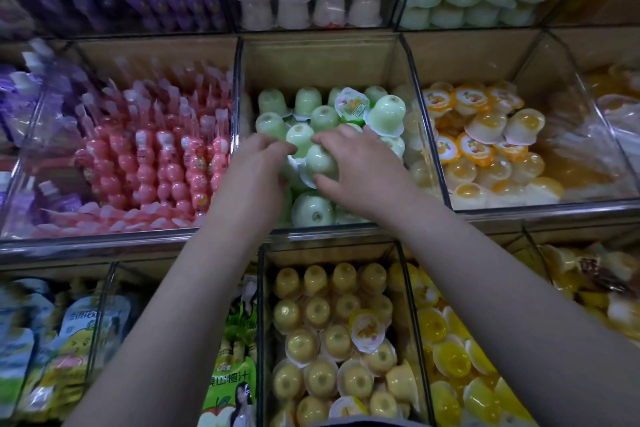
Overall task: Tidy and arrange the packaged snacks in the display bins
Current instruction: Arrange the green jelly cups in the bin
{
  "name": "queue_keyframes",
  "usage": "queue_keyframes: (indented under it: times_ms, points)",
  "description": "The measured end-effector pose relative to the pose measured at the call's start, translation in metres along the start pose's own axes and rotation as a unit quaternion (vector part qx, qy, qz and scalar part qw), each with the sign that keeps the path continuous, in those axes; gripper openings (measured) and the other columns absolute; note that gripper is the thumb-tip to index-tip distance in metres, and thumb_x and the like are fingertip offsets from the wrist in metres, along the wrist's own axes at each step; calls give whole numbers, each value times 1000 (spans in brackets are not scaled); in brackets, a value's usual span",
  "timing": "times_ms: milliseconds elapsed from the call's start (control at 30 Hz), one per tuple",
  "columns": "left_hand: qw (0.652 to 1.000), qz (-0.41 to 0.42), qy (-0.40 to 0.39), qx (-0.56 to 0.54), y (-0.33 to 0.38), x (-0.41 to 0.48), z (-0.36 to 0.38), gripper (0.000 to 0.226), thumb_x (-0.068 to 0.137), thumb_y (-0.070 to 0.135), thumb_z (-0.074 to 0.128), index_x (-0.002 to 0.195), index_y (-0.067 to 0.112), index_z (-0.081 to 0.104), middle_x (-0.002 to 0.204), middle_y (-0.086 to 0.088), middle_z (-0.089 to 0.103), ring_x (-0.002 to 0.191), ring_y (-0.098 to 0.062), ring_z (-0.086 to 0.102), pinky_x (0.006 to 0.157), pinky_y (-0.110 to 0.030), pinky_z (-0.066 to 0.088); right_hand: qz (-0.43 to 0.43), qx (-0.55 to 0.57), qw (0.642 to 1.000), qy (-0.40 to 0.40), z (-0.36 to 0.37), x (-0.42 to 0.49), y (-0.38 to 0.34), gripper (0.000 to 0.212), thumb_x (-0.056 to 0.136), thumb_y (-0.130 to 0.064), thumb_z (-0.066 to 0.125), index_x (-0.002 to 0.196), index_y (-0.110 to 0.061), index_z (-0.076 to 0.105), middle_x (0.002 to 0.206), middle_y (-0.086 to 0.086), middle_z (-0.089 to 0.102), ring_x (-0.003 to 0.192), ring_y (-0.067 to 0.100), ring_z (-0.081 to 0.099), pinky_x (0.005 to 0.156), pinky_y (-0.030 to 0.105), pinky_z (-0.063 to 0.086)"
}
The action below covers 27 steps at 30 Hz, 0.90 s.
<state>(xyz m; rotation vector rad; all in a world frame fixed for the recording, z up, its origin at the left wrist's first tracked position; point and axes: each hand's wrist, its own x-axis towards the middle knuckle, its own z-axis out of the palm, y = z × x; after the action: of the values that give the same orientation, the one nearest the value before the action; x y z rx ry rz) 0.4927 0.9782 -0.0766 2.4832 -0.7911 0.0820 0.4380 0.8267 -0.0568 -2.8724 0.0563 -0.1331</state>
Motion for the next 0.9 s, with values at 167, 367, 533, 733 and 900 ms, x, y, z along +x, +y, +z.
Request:
queue_keyframes:
  times_ms: [167,367,533,733,900]
  points:
    - [998,21,-17,64,1,0,8,45,85,-13,51,127,1,60,141,-26,43,134,-41,34,108,-41,29,-5,-4,1000,-9,0,3,-1,56,95,-27,55,146,-18,36,144,6,45,128,28,43,109,33,21]
    - [997,18,-40,67,5,0,5,53,92,-2,51,143,6,43,157,-19,23,147,-33,14,117,-36,13,-9,31,999,3,12,4,3,59,95,-33,58,148,-17,37,150,4,42,133,31,41,111,38,30]
    - [999,28,-23,29,5,-1,5,55,93,8,57,145,8,40,157,-17,26,148,-32,15,118,-38,14,-9,87,996,37,15,0,2,60,97,-35,55,150,-17,33,157,5,31,144,18,28,111,28,26]
    - [999,33,9,-22,4,-5,5,51,96,11,56,145,6,42,155,-13,33,147,-26,21,116,-32,17,-8,151,987,61,12,-7,0,57,99,-34,51,149,-14,34,156,3,33,145,13,25,112,24,23]
    - [999,26,19,-39,4,-11,4,52,92,10,61,142,8,47,152,-9,39,144,-23,29,114,-30,23,3,181,981,62,10,-21,0,55,100,-34,50,149,-15,35,154,2,35,143,13,29,111,25,24]
